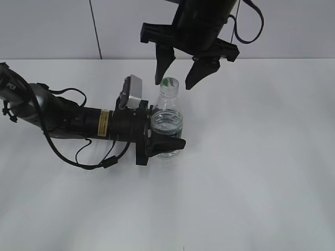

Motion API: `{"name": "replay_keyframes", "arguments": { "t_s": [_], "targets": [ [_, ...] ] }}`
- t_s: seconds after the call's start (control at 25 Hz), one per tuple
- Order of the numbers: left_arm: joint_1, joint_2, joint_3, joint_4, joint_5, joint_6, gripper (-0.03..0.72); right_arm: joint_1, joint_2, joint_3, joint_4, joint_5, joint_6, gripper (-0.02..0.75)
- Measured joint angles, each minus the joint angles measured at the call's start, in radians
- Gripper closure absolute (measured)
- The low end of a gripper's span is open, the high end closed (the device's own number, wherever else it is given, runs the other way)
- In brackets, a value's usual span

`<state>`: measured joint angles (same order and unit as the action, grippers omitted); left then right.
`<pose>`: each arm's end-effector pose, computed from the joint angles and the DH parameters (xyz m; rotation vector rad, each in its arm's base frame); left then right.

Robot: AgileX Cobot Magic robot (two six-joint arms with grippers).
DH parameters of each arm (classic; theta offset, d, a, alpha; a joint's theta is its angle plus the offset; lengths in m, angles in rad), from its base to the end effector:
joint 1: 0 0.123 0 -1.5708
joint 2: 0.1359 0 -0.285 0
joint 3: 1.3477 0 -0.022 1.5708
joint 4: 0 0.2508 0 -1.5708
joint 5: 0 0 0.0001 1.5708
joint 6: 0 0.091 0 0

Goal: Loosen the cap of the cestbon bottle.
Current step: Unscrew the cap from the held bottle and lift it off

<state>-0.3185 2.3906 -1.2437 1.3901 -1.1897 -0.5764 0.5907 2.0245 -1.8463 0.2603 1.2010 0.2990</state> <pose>0.3581 -0.2055 0.0573 1.3328 1.4486 -1.1035 0.3495 0.2607 0.2743 -0.3412 2.9361 0.5216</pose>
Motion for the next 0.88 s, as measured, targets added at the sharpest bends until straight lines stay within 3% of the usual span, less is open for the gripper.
{"name": "replay_keyframes", "arguments": {
  "t_s": [0.56, 0.88],
  "targets": [
    [0.000, 0.000, 0.000, -0.001, 0.000, 0.000, 0.276, 0.000, 0.028, -0.002, 0.006, 0.005, 0.002, 0.287],
    [0.000, 0.000, 0.000, -0.003, 0.000, 0.000, 0.276, 0.001, 0.028, -0.007, 0.016, 0.008, 0.002, 0.424]
  ]
}}
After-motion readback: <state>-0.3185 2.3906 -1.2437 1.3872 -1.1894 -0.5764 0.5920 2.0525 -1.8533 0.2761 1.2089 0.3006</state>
